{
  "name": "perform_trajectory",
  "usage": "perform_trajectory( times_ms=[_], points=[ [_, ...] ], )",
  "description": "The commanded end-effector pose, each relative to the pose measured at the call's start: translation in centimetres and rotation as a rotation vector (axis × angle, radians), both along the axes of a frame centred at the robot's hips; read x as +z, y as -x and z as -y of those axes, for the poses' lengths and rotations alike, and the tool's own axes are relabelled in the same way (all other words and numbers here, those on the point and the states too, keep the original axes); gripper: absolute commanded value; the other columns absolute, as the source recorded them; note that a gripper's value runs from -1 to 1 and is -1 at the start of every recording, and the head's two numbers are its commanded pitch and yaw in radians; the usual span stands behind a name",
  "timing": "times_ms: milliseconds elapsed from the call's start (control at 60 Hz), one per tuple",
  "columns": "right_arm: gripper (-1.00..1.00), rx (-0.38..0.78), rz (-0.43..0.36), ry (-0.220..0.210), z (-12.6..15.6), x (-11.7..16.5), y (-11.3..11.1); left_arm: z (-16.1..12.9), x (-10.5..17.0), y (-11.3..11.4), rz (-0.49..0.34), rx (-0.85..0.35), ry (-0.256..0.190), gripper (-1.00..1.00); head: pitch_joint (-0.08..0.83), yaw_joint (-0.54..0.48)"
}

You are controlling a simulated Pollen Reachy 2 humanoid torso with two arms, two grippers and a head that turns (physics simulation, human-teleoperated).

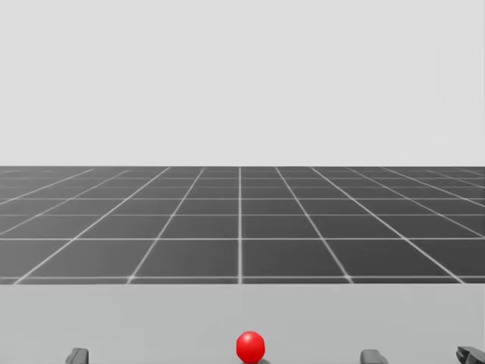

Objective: Watch the red light. When it turns green, pick up the object.

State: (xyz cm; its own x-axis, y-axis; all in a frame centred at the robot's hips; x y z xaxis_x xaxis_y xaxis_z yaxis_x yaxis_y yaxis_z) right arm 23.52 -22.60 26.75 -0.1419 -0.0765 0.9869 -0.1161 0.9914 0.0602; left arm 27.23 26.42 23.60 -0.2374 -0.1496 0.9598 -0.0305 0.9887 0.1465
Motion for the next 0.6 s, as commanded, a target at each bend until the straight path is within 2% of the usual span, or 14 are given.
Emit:
perform_trajectory(
  times_ms=[17, 33, 83, 217, 233, 283, 333, 417, 483, 600],
  points=[
    [-1.0, -0.018, -0.045, -0.128, -0.57, -0.04, 1.57, -0.72, 0.04, 0.67, -0.013, 0.018, 0.016, -1.0, 0.017, -0.01],
    [-1.0, -0.025, -0.038, -0.138, -0.63, -0.03, 1.54, -0.72, 0.04, 0.67, -0.013, 0.018, 0.015, -1.0, 0.017, 0.0],
    [-1.0, -0.007, -0.032, -0.124, -0.56, 0.0, 1.53, -0.71, 0.04, 0.65, -0.013, 0.018, 0.015, -1.0, 0.021, 0.0],
    [-1.0, -0.015, -0.033, -0.126, -0.25, 0.22, 1.4, -0.65, 0.02, 0.63, -0.014, 0.014, 0.013, -1.0, 0.071, 0.0],
    [-1.0, -0.036, -0.036, -0.102, -0.29, 0.23, 1.38, -0.62, 0.0, 0.62, -0.015, 0.013, 0.011, -1.0, 0.091, 0.0],
    [-1.0, -0.044, -0.025, -0.086, -0.33, 0.19, 1.39, -0.59, -0.02, 0.63, -0.016, 0.012, 0.008, -1.0, 0.116, 0.0],
    [-1.0, -0.04, -0.029, -0.096, -0.28, 0.18, 1.38, -0.55, -0.03, 0.63, -0.017, 0.01, 0.006, -1.0, 0.156, -0.01],
    [-1.0, -0.028, -0.033, -0.08, -0.17, 0.15, 1.41, -0.49, -0.05, 0.62, -0.021, 0.008, 0.001, -1.0, 0.227, -0.02],
    [-1.0, -0.022, -0.048, -0.104, 0.02, 0.23, 1.39, -0.44, -0.04, 0.63, -0.022, 0.006, -0.001, -1.0, 0.28, -0.02],
    [-1.0, -0.023, -0.056, -0.116, 0.16, 0.21, 1.39, -0.34, -0.06, 0.66, -0.022, 0.002, -0.005, -1.0, 0.355, -0.02]
  ],
)
